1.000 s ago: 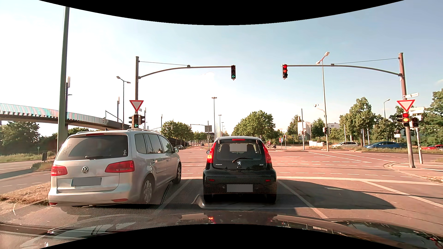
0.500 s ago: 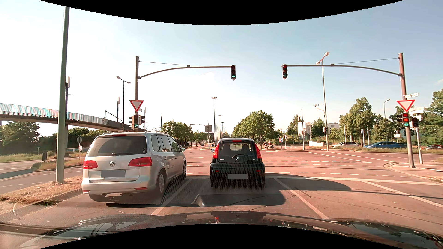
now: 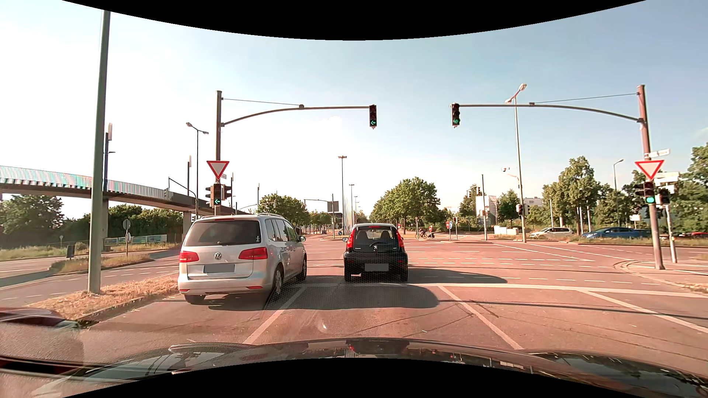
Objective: Follow the waypoints while adhering to traffic rules and regulations
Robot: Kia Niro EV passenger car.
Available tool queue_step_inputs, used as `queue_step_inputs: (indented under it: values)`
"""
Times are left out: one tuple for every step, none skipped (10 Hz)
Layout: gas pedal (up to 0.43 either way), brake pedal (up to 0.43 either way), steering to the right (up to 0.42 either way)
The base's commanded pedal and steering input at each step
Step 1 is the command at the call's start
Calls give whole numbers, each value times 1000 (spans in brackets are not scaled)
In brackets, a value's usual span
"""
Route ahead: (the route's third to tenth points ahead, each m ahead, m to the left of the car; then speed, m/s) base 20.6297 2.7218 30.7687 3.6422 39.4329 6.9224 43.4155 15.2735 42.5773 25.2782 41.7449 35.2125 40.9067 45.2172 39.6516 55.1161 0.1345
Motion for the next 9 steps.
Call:
queue_step_inputs:
  values:
    - [110,6,-31]
    - [118,6,-31]
    - [130,6,-22]
    - [130,6,-15]
    - [138,6,-13]
    - [169,6,-13]
    - [189,6,-12]
    - [189,6,-9]
    - [197,6,-6]
